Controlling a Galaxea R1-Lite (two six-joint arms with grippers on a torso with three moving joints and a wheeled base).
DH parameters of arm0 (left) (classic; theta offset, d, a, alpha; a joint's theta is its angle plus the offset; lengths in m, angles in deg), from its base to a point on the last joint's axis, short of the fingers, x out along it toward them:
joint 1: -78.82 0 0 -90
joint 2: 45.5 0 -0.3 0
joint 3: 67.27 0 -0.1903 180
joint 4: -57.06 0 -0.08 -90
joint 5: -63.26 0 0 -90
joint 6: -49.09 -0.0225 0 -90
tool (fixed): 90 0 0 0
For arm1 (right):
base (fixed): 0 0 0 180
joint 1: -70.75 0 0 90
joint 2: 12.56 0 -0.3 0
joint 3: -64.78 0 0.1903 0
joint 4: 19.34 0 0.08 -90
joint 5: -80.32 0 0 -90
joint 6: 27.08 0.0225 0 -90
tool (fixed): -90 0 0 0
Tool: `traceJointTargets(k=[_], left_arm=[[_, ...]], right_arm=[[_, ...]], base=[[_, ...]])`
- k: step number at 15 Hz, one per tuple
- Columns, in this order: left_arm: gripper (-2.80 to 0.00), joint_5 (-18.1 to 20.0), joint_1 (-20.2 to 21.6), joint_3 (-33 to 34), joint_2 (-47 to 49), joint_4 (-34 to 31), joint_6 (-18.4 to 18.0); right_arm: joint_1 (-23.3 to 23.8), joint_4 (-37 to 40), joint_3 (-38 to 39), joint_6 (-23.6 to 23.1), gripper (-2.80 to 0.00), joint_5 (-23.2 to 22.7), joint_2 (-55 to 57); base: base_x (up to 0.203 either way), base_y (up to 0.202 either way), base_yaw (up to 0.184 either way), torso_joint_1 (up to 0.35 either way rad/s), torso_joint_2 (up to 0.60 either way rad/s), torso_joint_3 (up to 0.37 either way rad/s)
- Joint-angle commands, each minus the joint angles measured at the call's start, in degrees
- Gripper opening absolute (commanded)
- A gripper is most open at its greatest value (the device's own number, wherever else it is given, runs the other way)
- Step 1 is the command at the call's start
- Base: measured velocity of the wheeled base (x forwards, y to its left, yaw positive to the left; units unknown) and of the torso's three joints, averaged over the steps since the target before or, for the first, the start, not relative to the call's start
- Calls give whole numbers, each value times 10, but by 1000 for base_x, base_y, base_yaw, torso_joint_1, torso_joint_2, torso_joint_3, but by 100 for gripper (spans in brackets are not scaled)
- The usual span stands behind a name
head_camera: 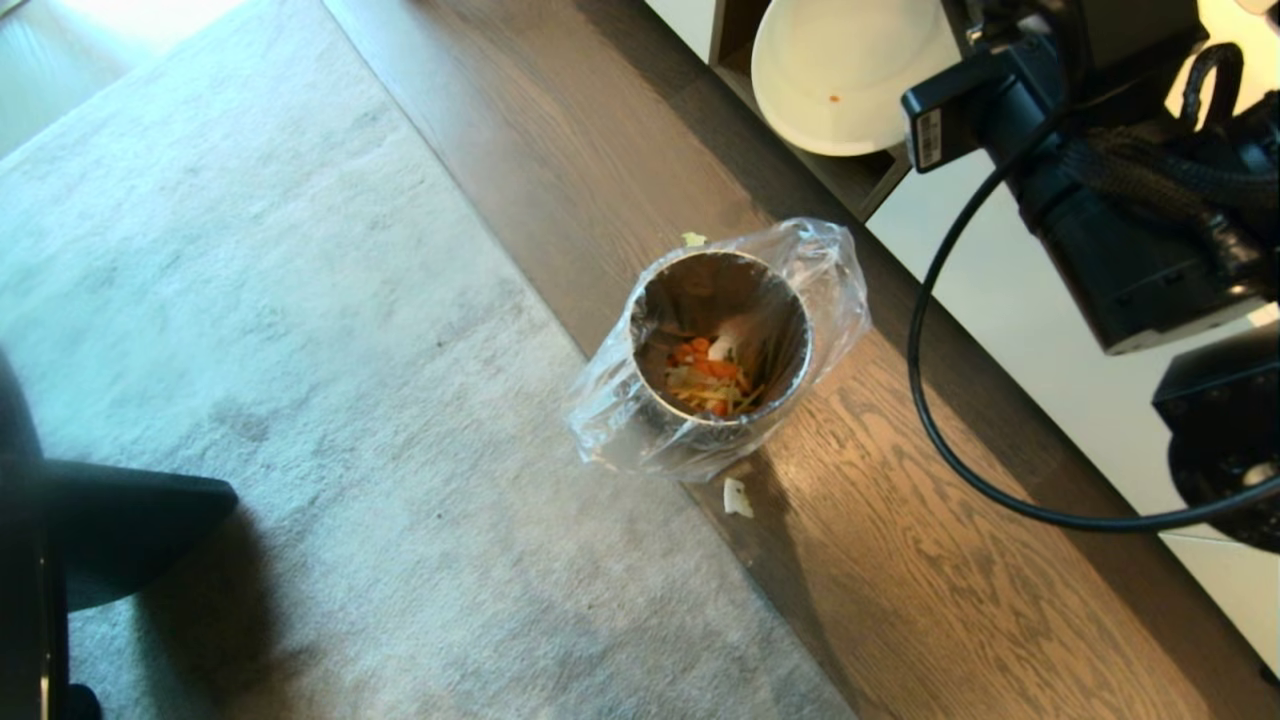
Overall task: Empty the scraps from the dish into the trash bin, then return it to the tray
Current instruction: Pour the leftover food from the bowl into the trash can
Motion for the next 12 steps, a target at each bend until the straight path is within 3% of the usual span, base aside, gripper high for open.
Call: traceJointTargets(k=[1,12], left_arm=[[-280,0,0,0,0,0,0],[-280,0,0,0,0,0,0]], right_arm=[[25,75,4,30,-280,3,-31],[53,86,78,27,-280,5,-32]], base=[[0,0,0,0,0,0],[0,0,0,0,0,0]])
